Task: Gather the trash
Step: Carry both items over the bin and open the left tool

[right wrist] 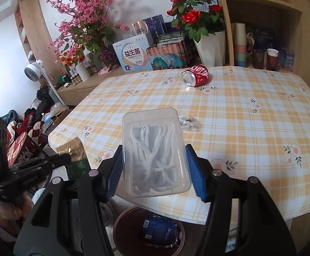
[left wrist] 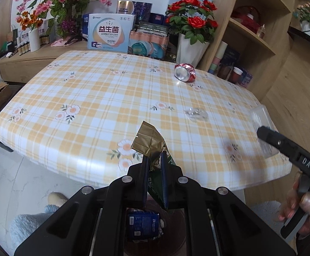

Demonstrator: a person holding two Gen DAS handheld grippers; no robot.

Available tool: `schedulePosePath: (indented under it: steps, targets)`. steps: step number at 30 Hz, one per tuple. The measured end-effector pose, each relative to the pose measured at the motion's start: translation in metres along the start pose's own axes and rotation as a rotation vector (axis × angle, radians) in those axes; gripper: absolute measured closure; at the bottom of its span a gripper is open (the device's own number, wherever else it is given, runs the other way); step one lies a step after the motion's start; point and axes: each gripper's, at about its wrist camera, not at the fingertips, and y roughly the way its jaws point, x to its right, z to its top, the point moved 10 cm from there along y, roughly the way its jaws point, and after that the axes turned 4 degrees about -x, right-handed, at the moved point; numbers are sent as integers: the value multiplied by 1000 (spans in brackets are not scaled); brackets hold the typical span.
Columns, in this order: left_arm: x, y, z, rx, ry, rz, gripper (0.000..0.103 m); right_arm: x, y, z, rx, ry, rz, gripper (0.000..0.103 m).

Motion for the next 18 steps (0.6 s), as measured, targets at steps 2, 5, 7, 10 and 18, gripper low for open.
schedulePosePath:
  steps: [2, 5, 7, 10, 18]
  targets:
    - [5, -6, -9, -3, 17, -4, 92, -3, -7, -3, 13, 2, 4, 45]
    - [8, -14, -20, -3, 31, -10, 92, -8, -18, -7, 33, 4, 11, 45]
    - [10, -18, -28, -6, 41, -10, 92, -12, -25, -11, 50, 7, 18, 45]
    - [15, -25, -41, -11, 54, -16, 92, -18, -34, -18, 61, 11, 24, 45]
    - [28, -27, -71, -45, 83, -36, 92, -32, -50, -39, 67, -18, 35, 45]
